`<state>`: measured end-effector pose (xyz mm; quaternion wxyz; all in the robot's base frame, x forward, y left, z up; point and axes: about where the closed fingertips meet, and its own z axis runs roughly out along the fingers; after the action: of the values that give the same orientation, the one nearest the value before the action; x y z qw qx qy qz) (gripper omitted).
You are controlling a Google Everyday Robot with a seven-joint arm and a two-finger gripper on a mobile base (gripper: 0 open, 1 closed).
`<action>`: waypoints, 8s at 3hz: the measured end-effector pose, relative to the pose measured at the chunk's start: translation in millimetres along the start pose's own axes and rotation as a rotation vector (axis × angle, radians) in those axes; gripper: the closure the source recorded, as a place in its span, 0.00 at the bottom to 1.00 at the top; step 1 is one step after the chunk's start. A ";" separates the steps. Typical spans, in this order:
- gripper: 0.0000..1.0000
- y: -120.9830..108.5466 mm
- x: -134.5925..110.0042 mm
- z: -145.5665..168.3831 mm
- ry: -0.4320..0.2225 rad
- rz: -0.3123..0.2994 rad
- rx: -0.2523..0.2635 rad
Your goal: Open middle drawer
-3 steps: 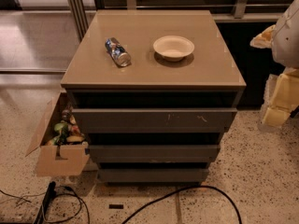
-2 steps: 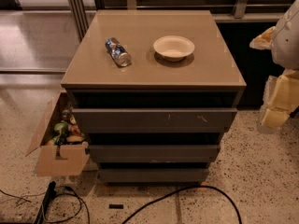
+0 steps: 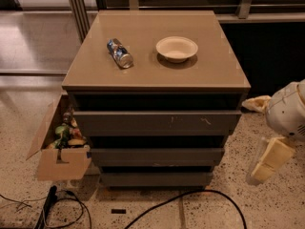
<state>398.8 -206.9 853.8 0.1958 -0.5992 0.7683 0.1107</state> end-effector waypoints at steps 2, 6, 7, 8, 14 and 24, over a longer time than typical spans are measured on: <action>0.00 8.6 48.7 87.5 -0.114 0.124 -0.033; 0.00 -48.8 41.5 208.0 -0.209 0.230 0.060; 0.00 -70.8 49.5 245.3 -0.217 0.258 0.103; 0.00 -71.4 49.4 245.1 -0.217 0.258 0.106; 0.00 -109.2 91.1 393.1 -0.120 0.056 0.294; 0.92 -129.1 80.8 468.3 -0.181 -0.021 0.213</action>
Offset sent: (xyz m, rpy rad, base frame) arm 0.0065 -0.0117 -0.1479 0.1034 0.1200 -0.2025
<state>585.4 -121.4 406.2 0.3282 -0.5706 0.7485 0.0800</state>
